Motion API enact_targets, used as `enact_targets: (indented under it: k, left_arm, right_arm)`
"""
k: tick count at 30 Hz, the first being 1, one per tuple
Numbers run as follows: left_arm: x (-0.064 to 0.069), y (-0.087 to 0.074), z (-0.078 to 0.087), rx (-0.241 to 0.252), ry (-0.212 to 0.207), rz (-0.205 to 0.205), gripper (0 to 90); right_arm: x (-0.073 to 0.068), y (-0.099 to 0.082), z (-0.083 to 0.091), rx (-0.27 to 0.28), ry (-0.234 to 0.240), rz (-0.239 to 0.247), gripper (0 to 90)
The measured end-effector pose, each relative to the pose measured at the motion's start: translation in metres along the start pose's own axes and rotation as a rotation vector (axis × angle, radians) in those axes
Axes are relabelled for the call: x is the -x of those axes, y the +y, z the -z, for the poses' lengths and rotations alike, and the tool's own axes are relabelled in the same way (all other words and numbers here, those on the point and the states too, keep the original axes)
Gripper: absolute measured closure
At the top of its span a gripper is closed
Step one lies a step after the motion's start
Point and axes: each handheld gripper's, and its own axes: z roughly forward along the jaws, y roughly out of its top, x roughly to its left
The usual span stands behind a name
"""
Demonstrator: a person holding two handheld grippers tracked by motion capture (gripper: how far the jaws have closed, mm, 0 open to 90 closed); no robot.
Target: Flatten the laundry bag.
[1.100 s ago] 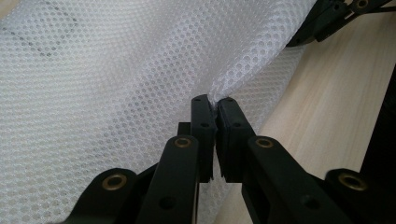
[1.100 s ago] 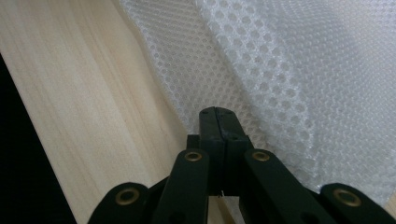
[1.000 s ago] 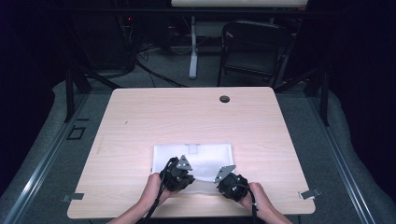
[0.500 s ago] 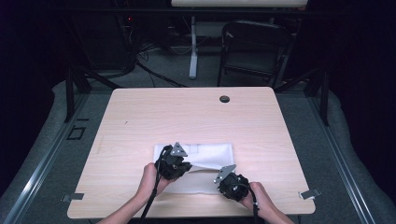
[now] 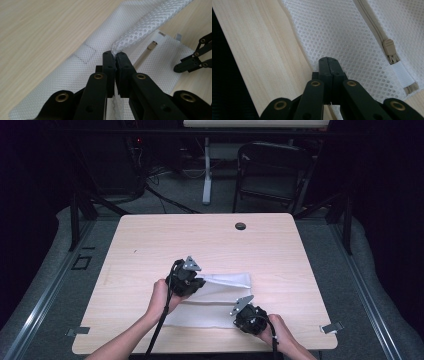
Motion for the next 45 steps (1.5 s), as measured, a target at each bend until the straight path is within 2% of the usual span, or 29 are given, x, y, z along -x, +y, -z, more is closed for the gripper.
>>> enact_targets:
  k: [3, 7, 15, 17, 21, 23, 24, 27, 29, 33, 35, 37, 39, 45]
  left_arm:
    - [-0.003, 0.007, 0.002, 0.002, 0.011, -0.005, 87.1]
    - [-0.006, 0.014, 0.003, 0.008, 0.025, -0.006, 87.0]
    - [-0.016, 0.023, 0.004, 0.018, 0.033, 0.005, 87.0]
    - [-0.017, 0.025, 0.004, 0.018, 0.034, 0.005, 87.1]
    - [-0.018, 0.028, 0.004, 0.02, 0.032, 0.003, 87.0]
    - [-0.018, 0.03, 0.003, 0.017, 0.032, 0.001, 87.0]
    - [-0.018, 0.03, 0.002, 0.021, 0.033, 0.006, 87.0]
    - [-0.019, 0.033, 0.003, 0.01, 0.036, -0.004, 87.0]
    - [-0.02, 0.034, 0.002, 0.014, 0.041, -0.004, 87.0]
    - [-0.023, 0.039, 0.002, 0.021, 0.045, 0.001, 87.0]
    - [-0.024, 0.041, 0.002, 0.016, 0.049, 0.0, 87.0]
    - [-0.025, 0.043, 0.003, 0.011, 0.057, -0.005, 87.0]
    - [-0.026, 0.046, 0.004, 0.014, 0.065, -0.008, 87.0]
    - [-0.032, 0.05, 0.005, 0.011, 0.089, 0.0, 87.0]
  right_arm:
    - [0.001, 0.0, 0.001, -0.014, 0.001, 0.007, 90.0]
    - [0.002, -0.001, 0.002, -0.025, 0.024, -0.006, 90.0]
    - [0.004, 0.0, 0.004, -0.052, 0.035, -0.02, 90.0]
    - [0.005, 0.0, 0.004, -0.045, 0.035, -0.026, 90.0]
    - [0.002, 0.008, 0.008, 0.011, 0.03, -0.04, 90.0]
    - [-0.001, 0.016, 0.009, 0.023, 0.022, -0.011, 90.0]
    - [-0.004, 0.021, 0.006, 0.042, 0.008, -0.009, 90.0]
    - [-0.005, 0.03, -0.002, 0.046, -0.005, 0.004, 90.0]
    - [-0.007, 0.034, -0.01, 0.049, 0.007, -0.006, 90.0]
    - [-0.01, 0.035, -0.019, 0.029, 0.008, 0.01, 90.0]
    - [-0.01, 0.035, -0.018, 0.023, 0.014, 0.012, 90.0]
    - [-0.01, 0.034, -0.019, 0.032, 0.028, -0.007, 90.0]
    - [-0.009, 0.034, -0.018, 0.014, 0.016, 0.01, 90.0]
    - [-0.01, 0.033, -0.017, 0.01, 0.053, 0.024, 90.0]
